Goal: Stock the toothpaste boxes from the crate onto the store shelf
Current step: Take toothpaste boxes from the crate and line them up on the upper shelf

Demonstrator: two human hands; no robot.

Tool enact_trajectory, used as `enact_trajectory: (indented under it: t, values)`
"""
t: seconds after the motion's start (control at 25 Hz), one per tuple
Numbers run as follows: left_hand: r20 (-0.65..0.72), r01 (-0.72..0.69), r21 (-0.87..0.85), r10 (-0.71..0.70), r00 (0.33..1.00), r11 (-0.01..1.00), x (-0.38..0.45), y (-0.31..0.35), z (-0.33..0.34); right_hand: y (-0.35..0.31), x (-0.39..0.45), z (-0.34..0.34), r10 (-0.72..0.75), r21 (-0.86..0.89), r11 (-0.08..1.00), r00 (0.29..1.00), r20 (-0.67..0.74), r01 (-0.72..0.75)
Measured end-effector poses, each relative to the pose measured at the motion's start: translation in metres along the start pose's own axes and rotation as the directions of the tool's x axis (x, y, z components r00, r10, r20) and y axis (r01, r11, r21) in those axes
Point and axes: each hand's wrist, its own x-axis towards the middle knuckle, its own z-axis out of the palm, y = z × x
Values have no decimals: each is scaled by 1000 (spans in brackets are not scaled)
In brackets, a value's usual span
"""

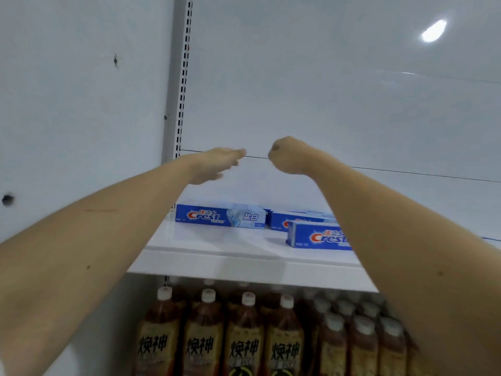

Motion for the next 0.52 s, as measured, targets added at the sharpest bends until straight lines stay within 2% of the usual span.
enact_trajectory:
  t: [0.08,0.2,0.28,0.4,0.52]
  values:
    - [209,6,21,-11,978,1000,-18,16,26,39,-29,-19,-26,-38,999,997,68,28]
    - [412,28,172,-97,906,985,-45,32,70,95,-74,-38,71,28,996,960,271,-81]
    - [427,-32,334,-121,896,942,-55,40,100,133,-100,-41,104,32,992,924,369,-124]
    - [347,-87,432,-77,935,898,-61,46,121,168,-116,-37,81,48,992,880,468,-117]
    - [315,-116,548,-76,946,828,-57,50,124,182,-115,-31,19,-52,999,915,404,3]
